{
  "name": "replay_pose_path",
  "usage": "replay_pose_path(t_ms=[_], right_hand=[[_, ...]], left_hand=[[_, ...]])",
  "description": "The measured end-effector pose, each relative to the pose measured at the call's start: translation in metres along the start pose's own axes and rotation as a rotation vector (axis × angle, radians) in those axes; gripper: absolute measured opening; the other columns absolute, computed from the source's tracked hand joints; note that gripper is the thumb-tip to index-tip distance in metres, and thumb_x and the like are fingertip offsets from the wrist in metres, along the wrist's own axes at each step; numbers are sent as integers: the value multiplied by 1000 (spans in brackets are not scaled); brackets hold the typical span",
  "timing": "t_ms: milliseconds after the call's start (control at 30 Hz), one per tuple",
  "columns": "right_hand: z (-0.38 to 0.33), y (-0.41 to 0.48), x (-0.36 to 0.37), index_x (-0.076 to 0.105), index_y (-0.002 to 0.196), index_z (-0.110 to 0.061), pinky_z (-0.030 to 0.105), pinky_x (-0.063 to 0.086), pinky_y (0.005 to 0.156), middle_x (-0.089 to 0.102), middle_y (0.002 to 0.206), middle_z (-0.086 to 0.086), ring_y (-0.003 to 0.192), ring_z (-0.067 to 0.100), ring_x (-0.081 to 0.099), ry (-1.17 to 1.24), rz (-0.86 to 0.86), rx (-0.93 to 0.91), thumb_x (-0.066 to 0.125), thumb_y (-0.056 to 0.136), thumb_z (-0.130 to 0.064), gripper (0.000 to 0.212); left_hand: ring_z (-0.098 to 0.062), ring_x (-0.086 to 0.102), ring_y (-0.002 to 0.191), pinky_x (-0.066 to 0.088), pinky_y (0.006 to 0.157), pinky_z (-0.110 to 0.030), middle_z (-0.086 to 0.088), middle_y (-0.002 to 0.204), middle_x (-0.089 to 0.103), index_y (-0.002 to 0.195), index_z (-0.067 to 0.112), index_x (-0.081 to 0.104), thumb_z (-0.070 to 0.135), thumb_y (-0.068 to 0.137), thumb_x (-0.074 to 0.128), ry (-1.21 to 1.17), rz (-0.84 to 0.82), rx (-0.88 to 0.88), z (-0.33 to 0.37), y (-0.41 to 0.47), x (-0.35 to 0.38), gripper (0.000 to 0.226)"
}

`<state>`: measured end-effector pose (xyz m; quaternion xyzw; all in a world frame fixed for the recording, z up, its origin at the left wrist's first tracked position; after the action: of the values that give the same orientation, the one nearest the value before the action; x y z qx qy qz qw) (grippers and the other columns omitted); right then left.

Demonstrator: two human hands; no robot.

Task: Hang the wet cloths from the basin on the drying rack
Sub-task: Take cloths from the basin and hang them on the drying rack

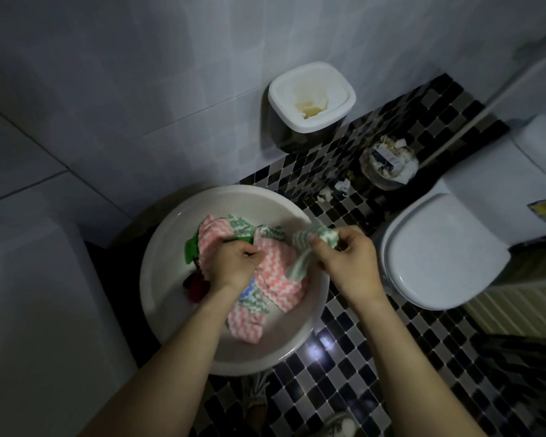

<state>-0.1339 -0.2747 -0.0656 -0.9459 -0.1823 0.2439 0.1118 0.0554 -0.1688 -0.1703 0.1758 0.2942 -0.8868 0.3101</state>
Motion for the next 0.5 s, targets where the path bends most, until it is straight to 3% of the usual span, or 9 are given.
replay_pose_path(t_ms=[67, 133, 200, 267, 333, 400, 500], right_hand=[[-15, -5, 1, 65, 73, -15, 28, 52, 76, 55, 95, 3, 86, 16, 57, -179, -19, -109, 74, 81, -20, 13], [-21, -8, 3, 60, 66, -18, 30, 51, 71, 56, 90, 5, 80, 16, 56, -174, -33, -108, 73, 78, -10, 19], [-21, -11, 4, 54, 64, -12, 36, 52, 61, 57, 76, 7, 67, 19, 56, -35, -54, -23, 69, 75, -1, 22], [-23, -18, 7, 53, 73, -3, 32, 51, 47, 57, 70, 11, 55, 20, 57, 200, -100, 88, 57, 78, 10, 14], [-30, -29, 12, 55, 82, -4, 21, 46, 38, 62, 78, 12, 49, 14, 57, 452, -205, 202, 42, 79, 16, 24], [-47, -42, 15, 59, 96, -8, 19, 41, 37, 67, 98, 10, 52, 10, 56, 572, -370, 207, 41, 76, 15, 36], [-80, -63, 10, 56, 126, -24, 27, 50, 59, 61, 128, 1, 86, 17, 63, 455, -618, 46, 53, 71, 9, 64]], left_hand=[[5, 60, 56, 50, 61, -18, 12, 60, 67, 81, 0, 74, 2, 74, 79, -181, -62, 96, 25, -13, -10, 9], [6, 61, 62, 50, 66, -13, 13, 68, 68, 75, 10, 74, -2, 72, 79, -212, -115, 193, 51, -24, -27, 14], [6, 62, 65, 48, 68, -12, 13, 72, 69, 71, 21, 70, 1, 73, 79, -151, -158, 256, 75, -37, -45, 23], [9, 58, 58, 44, 63, -7, 11, 68, 66, 72, 18, 67, 3, 78, 75, -107, -197, 300, 102, -55, -63, 18], [12, 57, 57, 40, 57, -2, 11, 67, 66, 77, 16, 69, 6, 82, 72, -46, -238, 357, 128, -74, -75, 12], [12, 61, 66, 41, 62, -1, 16, 68, 70, 77, 28, 71, 9, 82, 72, -45, -307, 432, 151, -93, -81, 20], [7, 66, 77, 46, 71, -7, 18, 76, 73, 83, 29, 72, 2, 84, 68, -92, -477, 477, 175, -117, -74, 27]])
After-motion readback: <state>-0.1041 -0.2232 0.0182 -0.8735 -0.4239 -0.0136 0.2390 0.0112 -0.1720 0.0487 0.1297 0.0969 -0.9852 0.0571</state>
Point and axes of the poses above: each hand's wrist, its own y-axis towards the middle knuckle, its own x-axis out of the palm, z = x × y, the point moved 9 cm from there along y, towards the middle knuckle
